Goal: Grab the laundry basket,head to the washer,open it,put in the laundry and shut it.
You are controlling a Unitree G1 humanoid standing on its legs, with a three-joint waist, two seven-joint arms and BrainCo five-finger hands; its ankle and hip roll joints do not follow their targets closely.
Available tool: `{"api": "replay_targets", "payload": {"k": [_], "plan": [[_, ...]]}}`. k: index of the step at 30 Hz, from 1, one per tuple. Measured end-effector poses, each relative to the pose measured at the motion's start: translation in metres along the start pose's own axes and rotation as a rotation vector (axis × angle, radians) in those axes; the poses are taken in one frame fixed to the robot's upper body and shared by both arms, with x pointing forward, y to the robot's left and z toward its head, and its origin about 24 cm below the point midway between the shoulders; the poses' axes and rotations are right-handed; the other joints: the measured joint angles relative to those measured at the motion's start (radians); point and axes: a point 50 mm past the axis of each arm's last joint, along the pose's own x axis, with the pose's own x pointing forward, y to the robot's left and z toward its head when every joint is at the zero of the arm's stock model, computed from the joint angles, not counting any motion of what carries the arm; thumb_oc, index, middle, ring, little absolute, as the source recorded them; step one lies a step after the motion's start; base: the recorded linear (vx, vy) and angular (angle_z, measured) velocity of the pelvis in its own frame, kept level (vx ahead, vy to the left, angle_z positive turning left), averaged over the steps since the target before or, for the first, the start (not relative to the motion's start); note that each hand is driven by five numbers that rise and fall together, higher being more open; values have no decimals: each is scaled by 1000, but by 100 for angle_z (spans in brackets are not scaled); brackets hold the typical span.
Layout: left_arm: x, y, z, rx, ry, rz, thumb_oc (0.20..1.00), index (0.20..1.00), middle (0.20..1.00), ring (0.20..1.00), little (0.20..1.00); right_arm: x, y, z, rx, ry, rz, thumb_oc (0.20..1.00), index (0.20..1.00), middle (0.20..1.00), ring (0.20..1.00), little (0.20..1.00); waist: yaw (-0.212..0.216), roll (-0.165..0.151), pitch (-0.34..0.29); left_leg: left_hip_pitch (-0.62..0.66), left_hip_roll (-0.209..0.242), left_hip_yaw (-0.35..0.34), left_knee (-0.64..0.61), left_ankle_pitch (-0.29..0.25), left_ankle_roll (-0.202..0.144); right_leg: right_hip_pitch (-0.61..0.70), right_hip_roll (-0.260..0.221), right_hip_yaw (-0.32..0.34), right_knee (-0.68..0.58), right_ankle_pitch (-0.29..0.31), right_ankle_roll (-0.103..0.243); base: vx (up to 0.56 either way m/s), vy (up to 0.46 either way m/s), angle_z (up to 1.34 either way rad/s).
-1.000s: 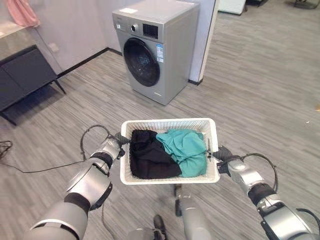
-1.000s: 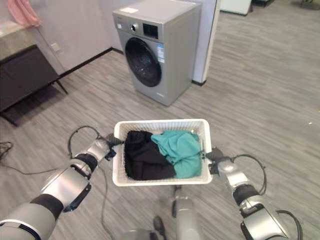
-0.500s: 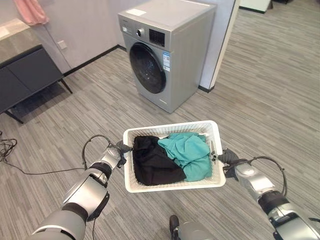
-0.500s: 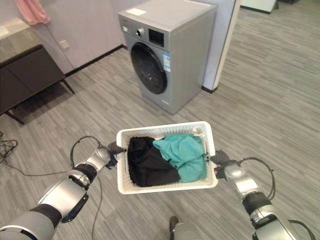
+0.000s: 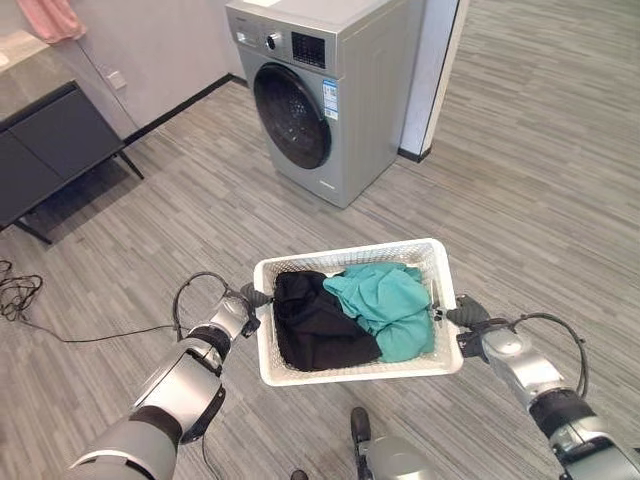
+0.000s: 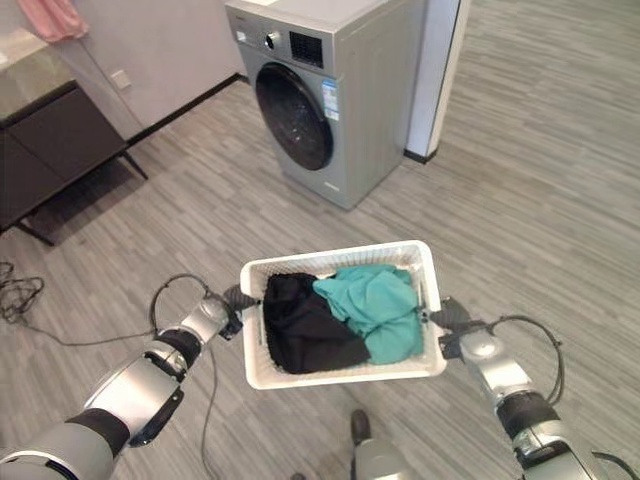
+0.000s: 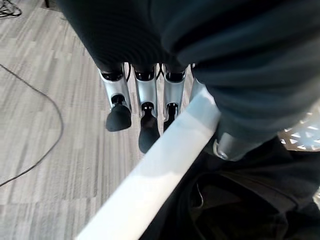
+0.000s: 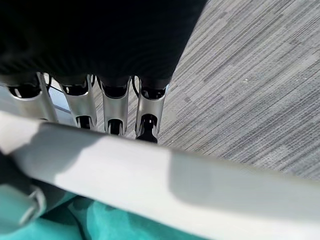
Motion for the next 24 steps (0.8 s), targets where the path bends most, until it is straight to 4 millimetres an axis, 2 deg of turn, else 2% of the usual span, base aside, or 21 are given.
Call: {"api": "replay_targets", "payload": {"k": [3,4,5,6,8,10,12,15,17,19,20,24], "plan": [[0,-3,0,-1,1,-6,200,200,200,200,200,-1,0,-3,2,8,-2,200,200,200,200,200,-1,7,3,-6,0,-1,-1,0,0,-3,1,1,-10,15,-4,-1,14,-2],[0,-7,-1,16,2,-10,200,200,200,200,200,-3,1,-11,5,29,0,200,200,200,200,200,11,-8,-46,-39,3,-23,1,-10,14,-52,2,0,16,28,4,0,0,0],[0,-8,-1,15,3,-11,200,200,200,200,200,-3,1,-12,6,31,-1,200,200,200,200,200,11,-8,-46,-39,3,-23,1,-10,14,-52,2,0,17,29,5,45,-20,-2],[-2,-18,-5,-163,-66,-27,200,200,200,200,200,-5,-2,-24,124,30,-68,200,200,200,200,200,13,-4,-45,-30,0,-17,2,-10,16,-52,1,5,32,29,4,32,-19,-5],[-7,-46,-17,-320,-107,-76,200,200,200,200,200,-12,-1,-46,171,74,-115,200,200,200,200,200,19,9,-47,-21,-2,-11,2,-17,26,-55,-1,11,54,17,4,16,8,-9],[-8,-58,-23,-348,-83,-94,200,200,200,200,200,-15,-1,-57,172,106,-117,200,200,200,200,200,20,6,-45,-22,-5,3,3,-20,30,-60,-4,16,56,17,5,13,26,-13],[-10,-67,-34,-350,-50,-113,200,200,200,200,200,-17,1,-67,175,147,-112,200,200,200,200,200,20,-12,-32,-25,-16,11,5,-24,33,-76,-12,30,73,20,8,18,52,-17],[-10,-68,-39,-354,-33,-117,200,200,200,200,200,-18,7,-72,188,164,-102,200,200,200,200,200,21,-33,-16,-21,-28,11,6,-51,51,-80,-25,35,87,22,12,12,76,-1],[-10,-67,-39,-357,-35,-111,200,200,200,200,200,-17,9,-70,192,160,-99,200,200,200,200,200,25,-34,-15,-21,-40,10,4,-88,79,-91,-37,35,103,25,16,6,76,5],[-10,-66,-39,-357,-34,-109,200,200,200,200,200,-17,9,-70,193,159,-93,200,200,200,200,200,29,-36,-13,-21,-50,9,5,-94,88,-96,-49,37,115,26,21,2,107,1],[-10,-62,-42,-353,-30,-104,200,200,200,200,200,-12,12,-68,200,170,-81,200,200,200,200,200,50,-43,-14,-20,-65,10,9,-97,92,-94,-62,39,124,26,28,-10,87,-3],[-10,-53,-47,-343,-22,-85,200,200,200,200,200,-3,19,-58,191,168,-53,200,200,200,200,200,76,-63,-17,-22,-84,7,40,-104,105,-96,-87,41,140,27,42,-21,94,5]]}}
